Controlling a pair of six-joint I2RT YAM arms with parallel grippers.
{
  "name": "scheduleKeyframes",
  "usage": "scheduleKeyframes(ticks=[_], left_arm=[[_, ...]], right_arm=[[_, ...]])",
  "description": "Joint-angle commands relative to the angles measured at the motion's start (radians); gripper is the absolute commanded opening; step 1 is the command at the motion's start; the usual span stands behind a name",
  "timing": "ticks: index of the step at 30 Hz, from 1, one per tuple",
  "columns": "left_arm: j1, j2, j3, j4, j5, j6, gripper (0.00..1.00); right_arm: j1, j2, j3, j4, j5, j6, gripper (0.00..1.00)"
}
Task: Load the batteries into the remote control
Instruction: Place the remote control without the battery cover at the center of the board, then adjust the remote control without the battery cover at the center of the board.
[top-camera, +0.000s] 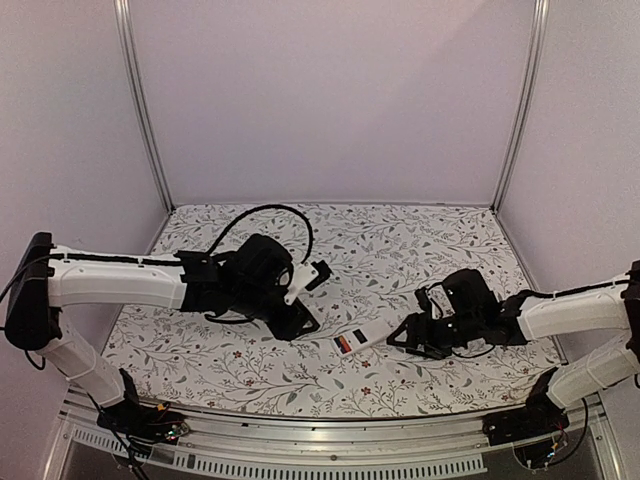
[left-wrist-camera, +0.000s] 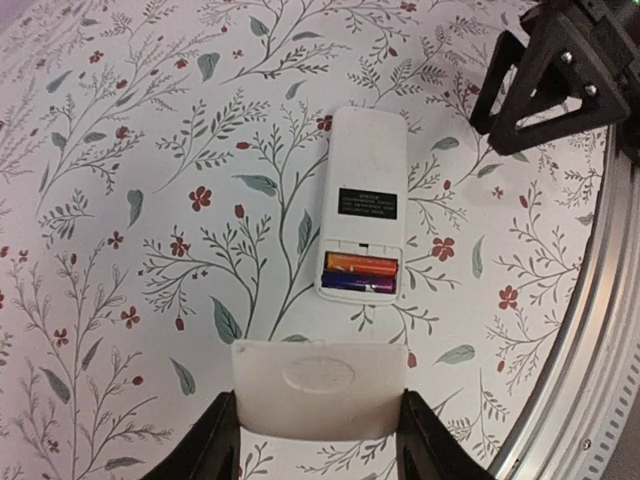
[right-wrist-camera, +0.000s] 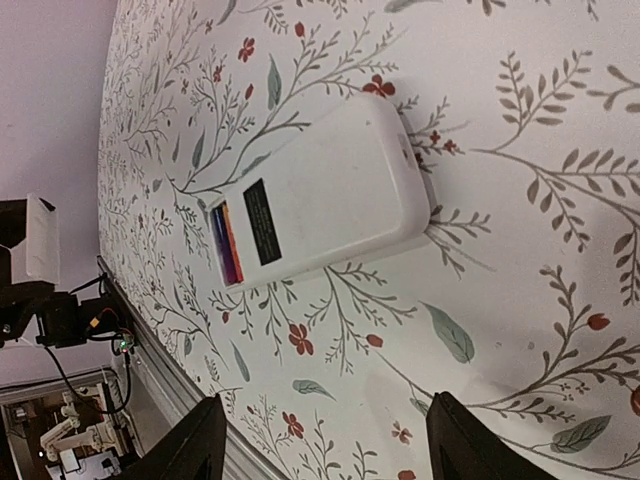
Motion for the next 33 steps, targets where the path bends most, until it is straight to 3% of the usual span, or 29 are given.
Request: scheduleKeyframes(ticks=[1, 13, 25, 33], left_arm=[[-0.014, 0.015, -0.028, 0.048, 0.050, 0.062, 0.48], [-0.024, 0.053, -0.048, 0.083, 0.042, 0.103, 0.50], [-0.024, 0.093, -0.074, 0.131, 0.051, 0.148, 0.50], [-0.029, 0.097, -0.098, 0.167, 0.065, 0.213, 0.50]], right_arm=[[-0.073, 0.000, 0.119, -0.130, 0.034, -0.152, 0.69], [-0.124, 0.277, 0.325, -0.168, -0.075, -0.318, 0.70], [-0.091, 0.376, 0.291, -0.086, -0.189, -0.294, 0.54], [-0.043, 0.332, 0.233, -0.069, -0.195, -0.248, 0.49]])
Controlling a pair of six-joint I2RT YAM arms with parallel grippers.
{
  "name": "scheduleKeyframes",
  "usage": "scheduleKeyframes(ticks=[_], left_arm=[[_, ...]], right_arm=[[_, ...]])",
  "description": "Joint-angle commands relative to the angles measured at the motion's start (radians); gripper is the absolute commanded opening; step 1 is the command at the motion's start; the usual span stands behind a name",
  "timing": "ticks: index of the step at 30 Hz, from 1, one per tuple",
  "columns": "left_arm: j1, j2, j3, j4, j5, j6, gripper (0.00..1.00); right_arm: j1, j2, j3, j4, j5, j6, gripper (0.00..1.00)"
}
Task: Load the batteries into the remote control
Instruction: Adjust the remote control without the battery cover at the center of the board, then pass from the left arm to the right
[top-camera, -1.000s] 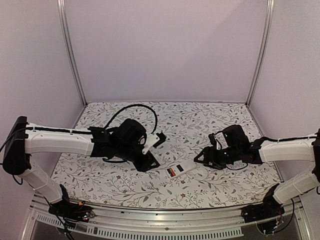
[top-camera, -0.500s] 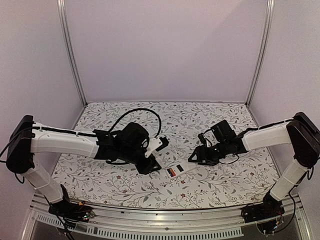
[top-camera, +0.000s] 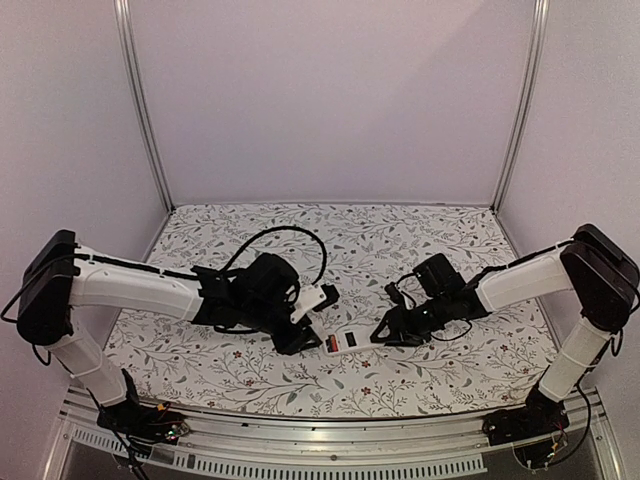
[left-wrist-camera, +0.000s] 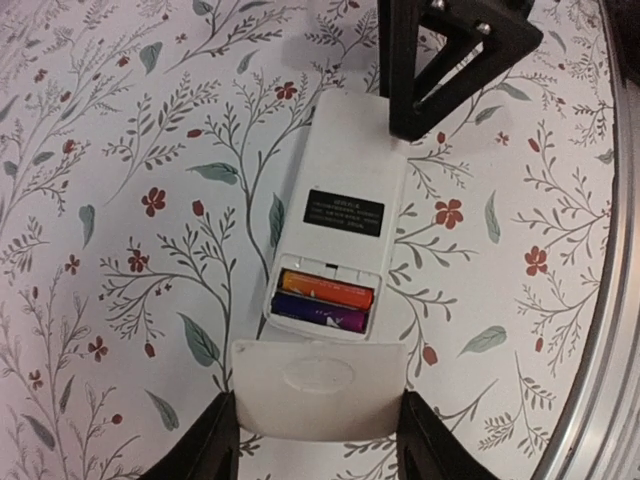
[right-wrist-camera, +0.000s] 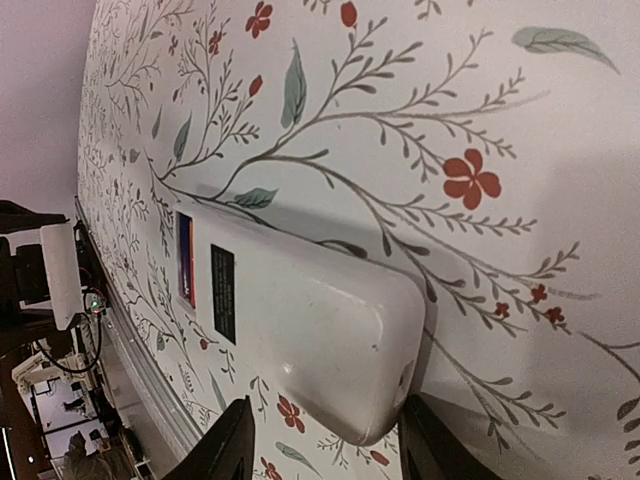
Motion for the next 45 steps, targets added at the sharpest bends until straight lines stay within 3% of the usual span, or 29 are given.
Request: scheduleKeyframes(ticks=[1, 4, 8, 12, 18, 34, 42, 45], left_arm=[[-0.017, 0.016, -0.021, 0.039, 0.016, 0.071, 0.50], [-0.025, 0.023, -0.026, 0.045, 0.006, 0.117, 0.50], [-0.039, 0.018, -0.029, 0.055, -0.007, 0.162, 0.50], [-0.071, -0.003, -0.035, 0.074, -0.036, 0.222, 0.50], [-0.096, -0.020, -0.009, 0.078, -0.035, 0.244, 0.51], [-0.141, -0.064, 0.032, 0.074, -0.074, 0.278, 0.50], [-0.142, -0.087, 0.008, 0.093, -0.112, 0.264, 0.50], [-0.138, -0.109, -0.014, 0.108, -0.140, 0.224, 0.59]], right_arm=[[0.021, -0.038, -0.042, -0.002, -0.009, 0.029, 0.49], [0.020, -0.098, -0.032, -0.077, 0.017, 0.004, 0.50], [0.020, -0.192, -0.012, -0.182, 0.051, -0.052, 0.60], [0.021, -0.268, 0.012, -0.114, -0.029, -0.038, 0.51], [0.061, -0.212, 0.044, 0.107, -0.168, 0.096, 0.41], [0.169, -0.041, 0.120, 0.227, -0.214, 0.169, 0.34], [0.172, 0.003, 0.128, 0.290, -0.243, 0.203, 0.09], [0.171, 0.008, 0.126, 0.291, -0.229, 0.203, 0.02]])
